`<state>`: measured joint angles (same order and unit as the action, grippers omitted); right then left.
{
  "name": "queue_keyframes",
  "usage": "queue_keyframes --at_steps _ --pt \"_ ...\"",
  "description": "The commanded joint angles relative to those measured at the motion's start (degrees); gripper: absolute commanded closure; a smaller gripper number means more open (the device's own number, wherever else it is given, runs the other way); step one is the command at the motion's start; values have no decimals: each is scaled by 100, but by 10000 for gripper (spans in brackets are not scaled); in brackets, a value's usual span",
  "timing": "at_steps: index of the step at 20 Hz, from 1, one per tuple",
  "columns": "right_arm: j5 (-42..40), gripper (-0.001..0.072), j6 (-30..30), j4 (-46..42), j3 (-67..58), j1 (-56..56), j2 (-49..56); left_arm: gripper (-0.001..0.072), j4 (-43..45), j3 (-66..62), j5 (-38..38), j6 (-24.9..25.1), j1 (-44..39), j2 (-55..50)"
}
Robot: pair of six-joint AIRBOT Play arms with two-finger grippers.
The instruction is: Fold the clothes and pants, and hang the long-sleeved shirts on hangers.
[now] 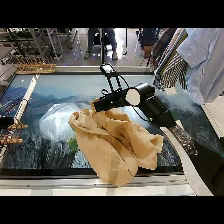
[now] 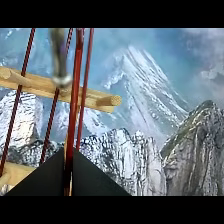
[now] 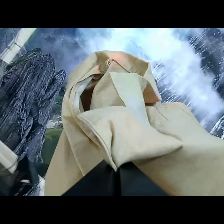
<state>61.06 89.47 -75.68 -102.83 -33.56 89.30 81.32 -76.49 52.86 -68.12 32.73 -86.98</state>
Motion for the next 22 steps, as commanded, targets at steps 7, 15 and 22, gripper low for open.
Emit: queue_keyframes --at_steps 7,15,22 --pt "-153 681 138 -144 2 -4 2 692 -2376 -472 44 1891 -24 1488" --pt "-214 683 157 -1930 -286 623 -96 692 -6000 -470 4030 4439 -452 1401" --pt "-201 683 293 -1904 -372 1172 -94 693 -6072 -470 5056 4347 -1287 354"
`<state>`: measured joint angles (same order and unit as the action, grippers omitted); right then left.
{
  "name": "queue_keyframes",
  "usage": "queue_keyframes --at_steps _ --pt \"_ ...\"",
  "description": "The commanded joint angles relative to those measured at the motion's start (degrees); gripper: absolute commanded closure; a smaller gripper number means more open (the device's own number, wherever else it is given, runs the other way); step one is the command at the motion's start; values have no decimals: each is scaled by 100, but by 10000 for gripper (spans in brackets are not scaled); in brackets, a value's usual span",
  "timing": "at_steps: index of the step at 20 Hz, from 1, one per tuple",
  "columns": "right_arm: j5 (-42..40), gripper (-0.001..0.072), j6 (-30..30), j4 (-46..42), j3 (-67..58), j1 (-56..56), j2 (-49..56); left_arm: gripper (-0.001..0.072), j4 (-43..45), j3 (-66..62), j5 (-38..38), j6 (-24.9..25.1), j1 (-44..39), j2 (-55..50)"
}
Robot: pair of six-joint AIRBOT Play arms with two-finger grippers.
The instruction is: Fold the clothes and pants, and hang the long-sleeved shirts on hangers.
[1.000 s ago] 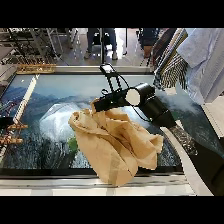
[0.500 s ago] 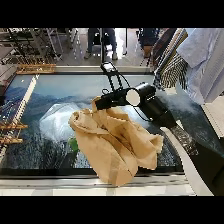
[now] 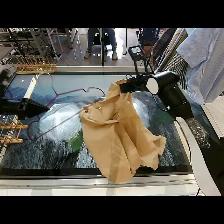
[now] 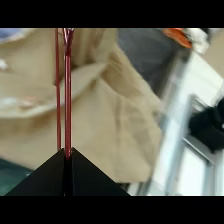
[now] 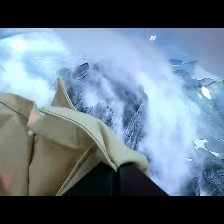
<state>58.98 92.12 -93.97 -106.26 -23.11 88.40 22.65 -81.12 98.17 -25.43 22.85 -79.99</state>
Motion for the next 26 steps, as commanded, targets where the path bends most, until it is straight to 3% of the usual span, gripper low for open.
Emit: queue_keyframes --at_steps 1,7,12,18,22,26 --pt "4 683 26 -61 -28 116 -4 693 -308 -7 546 79 -407 -439" --pt "66 683 -20 275 -28 101 -26 692 -358 -7 588 79 -1152 -953" --pt "264 683 -638 378 -28 -319 -496 692 -348 -7 -769 -70 -1357 -1300" --pt "297 683 -623 151 -26 -295 -474 693 -380 -11 157 -70 -813 -1045" --pt "291 683 -621 186 -26 -302 -284 693 -389 -11 35 57 -170 -710" --pt "184 683 -623 286 -28 -302 -293 693 -511 -11 -173 153 -365 -918"
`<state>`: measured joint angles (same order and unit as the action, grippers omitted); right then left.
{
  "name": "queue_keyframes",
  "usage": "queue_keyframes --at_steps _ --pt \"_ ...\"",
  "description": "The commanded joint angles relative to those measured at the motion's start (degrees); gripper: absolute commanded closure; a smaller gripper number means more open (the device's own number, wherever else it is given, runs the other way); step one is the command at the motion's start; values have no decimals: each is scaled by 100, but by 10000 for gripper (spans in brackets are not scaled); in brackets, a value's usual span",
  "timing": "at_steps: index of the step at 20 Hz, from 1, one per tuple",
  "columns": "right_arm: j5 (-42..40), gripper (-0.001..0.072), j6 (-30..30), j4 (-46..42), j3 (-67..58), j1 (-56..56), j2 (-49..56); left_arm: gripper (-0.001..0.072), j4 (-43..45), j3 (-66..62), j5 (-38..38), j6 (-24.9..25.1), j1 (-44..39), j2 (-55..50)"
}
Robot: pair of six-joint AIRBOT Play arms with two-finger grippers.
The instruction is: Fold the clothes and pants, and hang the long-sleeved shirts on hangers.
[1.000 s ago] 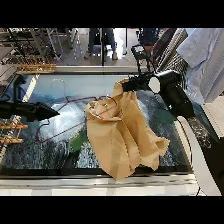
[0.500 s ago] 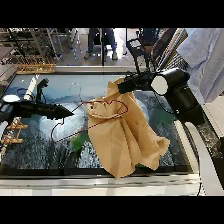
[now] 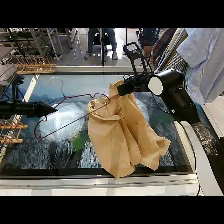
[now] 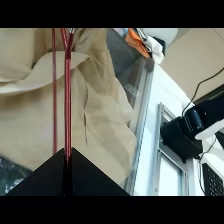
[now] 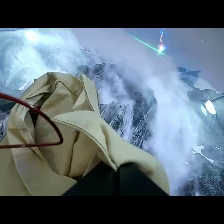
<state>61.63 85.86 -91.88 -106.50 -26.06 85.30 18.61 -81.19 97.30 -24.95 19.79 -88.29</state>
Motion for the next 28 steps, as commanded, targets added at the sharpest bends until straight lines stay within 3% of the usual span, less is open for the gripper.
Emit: queue_keyframes --at_steps 1,7,13,16,19,22,24,25,27,28 --pt "-101 683 2 133 -4 -7 17 693 -219 -4 -81 151 -238 -197" --pt "-57 683 -68 374 -4 -166 7 693 -286 -7 -999 487 -1252 -706" --pt "903 683 -542 782 -4 -1038 -599 693 -376 -11 -833 487 -1572 -758" --pt "1845 682 118 610 -4 -1370 -1095 695 -1718 -9 -815 964 -1534 -715" --pt "2229 682 317 603 -4 -1375 -1353 695 -3198 -9 -413 1519 -1574 -697" --pt "2221 680 282 817 -4 -1375 -1368 697 -3451 -7 142 1646 -1768 -723" --pt "2299 554 -225 973 -4 -1375 -1364 696 -3506 -7 387 1777 -1908 -758" --pt "2302 398 -568 782 -4 -1375 -1370 695 -3512 -7 389 1794 -1950 -765" --pt "2153 272 -1698 -304 -4 -1357 -1447 696 -3438 -7 391 1792 -1980 -765" --pt "1954 247 -2577 -1003 -4 -1342 -1513 695 -3383 -7 389 1790 -1978 -765"
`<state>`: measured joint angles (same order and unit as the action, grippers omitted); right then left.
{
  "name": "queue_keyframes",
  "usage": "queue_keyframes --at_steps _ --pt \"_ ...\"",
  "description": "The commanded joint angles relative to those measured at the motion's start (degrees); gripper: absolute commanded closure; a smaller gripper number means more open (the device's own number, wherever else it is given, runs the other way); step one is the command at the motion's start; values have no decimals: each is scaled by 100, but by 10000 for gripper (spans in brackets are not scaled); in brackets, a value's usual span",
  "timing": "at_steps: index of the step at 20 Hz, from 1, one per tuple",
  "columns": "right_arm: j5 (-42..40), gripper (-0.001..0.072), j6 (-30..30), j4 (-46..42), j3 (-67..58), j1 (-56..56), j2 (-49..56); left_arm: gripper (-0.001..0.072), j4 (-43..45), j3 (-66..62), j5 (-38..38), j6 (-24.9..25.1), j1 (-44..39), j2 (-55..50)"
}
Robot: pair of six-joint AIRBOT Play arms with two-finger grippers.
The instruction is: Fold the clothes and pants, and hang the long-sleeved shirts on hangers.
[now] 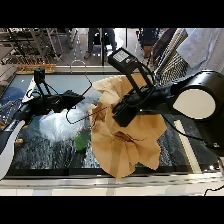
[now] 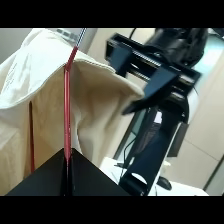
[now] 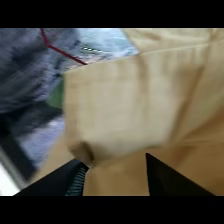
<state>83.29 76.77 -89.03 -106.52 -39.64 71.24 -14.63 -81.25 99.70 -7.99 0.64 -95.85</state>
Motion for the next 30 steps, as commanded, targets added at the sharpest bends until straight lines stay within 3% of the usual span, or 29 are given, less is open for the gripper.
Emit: queue_keyframes --at_steps 1,2,4,9,14,18,22,24,27,30 --pt "-507 217 -2389 -1923 -2 48 -162 694 -37 0 149 96 -42 -9" --pt "-925 175 -2951 -2293 -2 96 -184 695 -37 0 149 96 -24 -9" --pt "-1676 124 -3532 -2284 0 260 -140 694 -17 0 136 96 -22 -9" --pt "-2059 123 -4441 -1790 4 297 481 694 321 0 -146 81 -28 -9" --pt "-1884 140 -4411 -960 0 267 866 694 352 0 -256 72 7 -9" --pt "-1340 123 -4098 -415 -2 256 236 695 352 0 -732 76 109 -9" --pt "-605 122 -3681 -651 -2 286 -575 694 352 0 -765 74 122 -9" --pt "-695 125 -3768 -1139 0 323 -688 694 352 0 -734 74 122 -9" --pt "-925 143 -4153 -970 90 632 -254 694 352 0 -640 74 87 -9" --pt "-1908 171 -4542 -614 212 780 503 694 365 0 -505 74 50 -9"
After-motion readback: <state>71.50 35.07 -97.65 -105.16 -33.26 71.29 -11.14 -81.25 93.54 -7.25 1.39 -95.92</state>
